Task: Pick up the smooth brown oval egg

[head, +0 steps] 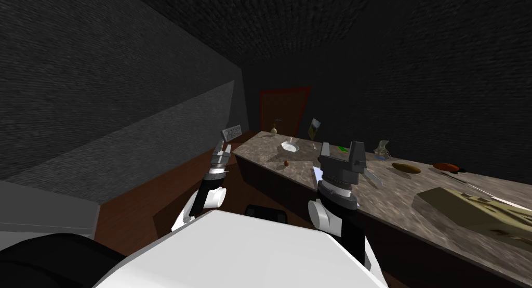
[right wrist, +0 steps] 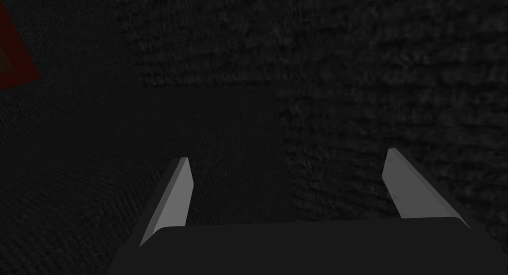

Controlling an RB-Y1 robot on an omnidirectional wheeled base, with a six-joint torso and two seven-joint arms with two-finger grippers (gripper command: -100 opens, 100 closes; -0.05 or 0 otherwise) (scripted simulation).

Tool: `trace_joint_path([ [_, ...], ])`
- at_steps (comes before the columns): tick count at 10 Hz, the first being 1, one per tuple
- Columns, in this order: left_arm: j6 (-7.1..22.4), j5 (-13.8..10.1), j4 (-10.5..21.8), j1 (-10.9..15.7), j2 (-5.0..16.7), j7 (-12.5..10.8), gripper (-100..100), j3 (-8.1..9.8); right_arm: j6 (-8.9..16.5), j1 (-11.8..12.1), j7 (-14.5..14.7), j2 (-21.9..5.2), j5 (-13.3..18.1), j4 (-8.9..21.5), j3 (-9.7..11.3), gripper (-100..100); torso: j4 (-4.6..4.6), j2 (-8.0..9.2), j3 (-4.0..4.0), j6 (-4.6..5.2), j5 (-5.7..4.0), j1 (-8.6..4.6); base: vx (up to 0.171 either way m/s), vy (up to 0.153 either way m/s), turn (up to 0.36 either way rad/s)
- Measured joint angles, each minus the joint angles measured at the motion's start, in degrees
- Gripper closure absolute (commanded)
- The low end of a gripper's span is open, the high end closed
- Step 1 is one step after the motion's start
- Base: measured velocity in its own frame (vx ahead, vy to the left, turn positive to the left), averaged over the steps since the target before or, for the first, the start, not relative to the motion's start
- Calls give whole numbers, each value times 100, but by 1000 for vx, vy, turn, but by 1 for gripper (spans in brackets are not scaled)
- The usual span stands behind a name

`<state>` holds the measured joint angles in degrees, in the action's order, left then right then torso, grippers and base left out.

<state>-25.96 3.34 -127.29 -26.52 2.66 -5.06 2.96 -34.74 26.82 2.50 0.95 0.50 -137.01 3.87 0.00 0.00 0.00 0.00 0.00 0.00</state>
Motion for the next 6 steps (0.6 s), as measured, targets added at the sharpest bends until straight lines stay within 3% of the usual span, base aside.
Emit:
trace_joint_path([
  [4, 0, 0, 0, 1, 0, 0, 0, 0, 117, 305, -10, -505, 151, 1, -47, -100, 3, 14, 8, -1, -5, -22, -33, -44, 115],
  [6, 0, 0, 0, 1, 1, 0, 0, 0, 138, 535, -26, -805, 267, 151, -144, -100, 4, 17, 10, -1, -6, -27, -49, -66, 194],
])
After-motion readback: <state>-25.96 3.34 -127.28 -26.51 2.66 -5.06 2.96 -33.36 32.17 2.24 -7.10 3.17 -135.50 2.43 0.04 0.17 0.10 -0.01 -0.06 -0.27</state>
